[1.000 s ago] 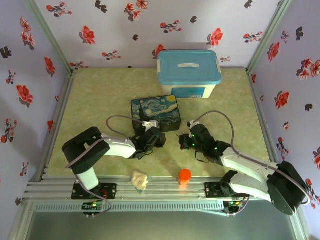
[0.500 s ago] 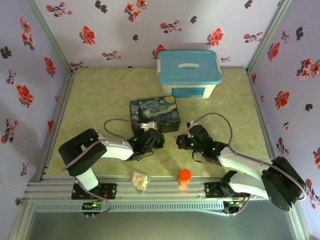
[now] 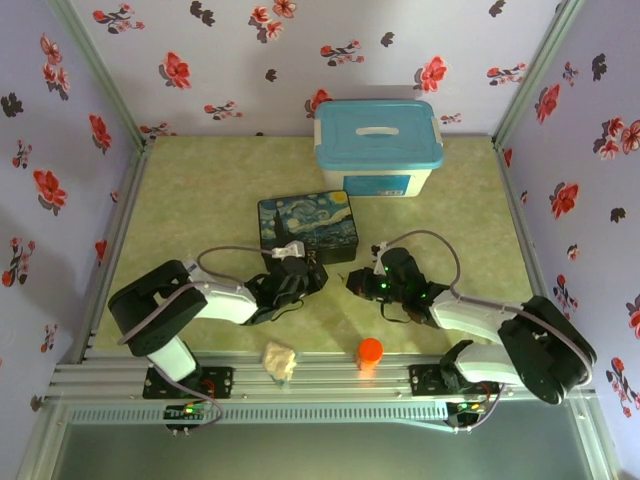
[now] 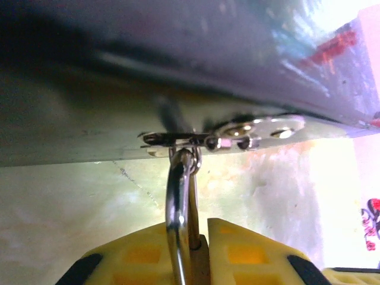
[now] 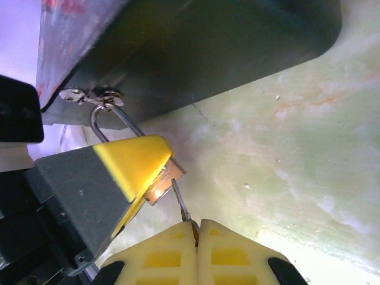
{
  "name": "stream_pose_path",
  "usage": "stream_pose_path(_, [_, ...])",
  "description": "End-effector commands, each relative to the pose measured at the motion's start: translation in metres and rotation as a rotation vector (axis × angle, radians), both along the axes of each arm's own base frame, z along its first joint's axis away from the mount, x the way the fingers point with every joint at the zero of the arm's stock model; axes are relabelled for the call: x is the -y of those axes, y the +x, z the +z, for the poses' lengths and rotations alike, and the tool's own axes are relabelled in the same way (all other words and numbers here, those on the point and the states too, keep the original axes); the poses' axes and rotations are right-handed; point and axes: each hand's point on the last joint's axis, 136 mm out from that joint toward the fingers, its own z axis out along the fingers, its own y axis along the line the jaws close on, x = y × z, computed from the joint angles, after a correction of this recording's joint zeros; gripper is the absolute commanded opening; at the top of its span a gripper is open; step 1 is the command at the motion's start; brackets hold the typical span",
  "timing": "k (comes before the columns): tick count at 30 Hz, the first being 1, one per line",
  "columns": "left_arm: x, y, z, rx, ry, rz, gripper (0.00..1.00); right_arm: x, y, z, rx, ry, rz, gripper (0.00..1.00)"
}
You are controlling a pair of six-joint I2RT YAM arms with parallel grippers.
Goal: Unlock the padlock with the key
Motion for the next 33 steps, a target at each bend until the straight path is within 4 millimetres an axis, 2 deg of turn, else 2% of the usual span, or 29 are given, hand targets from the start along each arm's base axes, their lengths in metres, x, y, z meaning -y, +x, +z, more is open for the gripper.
stream_pose_path(1, [0.006, 0.013, 0.042, 0.054, -0.172, 0.043, 0.03, -0.011, 0.001, 0.018, 0.002, 0.07, 0.061, 0.0])
stream_pose_path(7, [0.003, 0.016, 0.047, 0.045, -0.241, 0.073, 0.01, -0.014, 0.001, 0.017, -0.037, 0.082, 0.061, 0.0])
stream_pose_path(15, [0.005, 0.017, 0.057, 0.051, -0.263, 0.069, 0.0, -0.032, 0.003, 0.017, -0.068, 0.163, 0.115, 0.0])
stream_pose_path(25, [0.007, 0.019, 0.063, 0.047, -0.335, 0.085, 0.0, -0.037, 0.006, 0.027, -0.043, 0.238, 0.108, 0.0])
stream_pose_path(33, [0.008, 0.018, 0.066, 0.047, -0.375, 0.082, 0.0, -0.037, 0.021, 0.033, -0.028, 0.313, 0.064, 0.0])
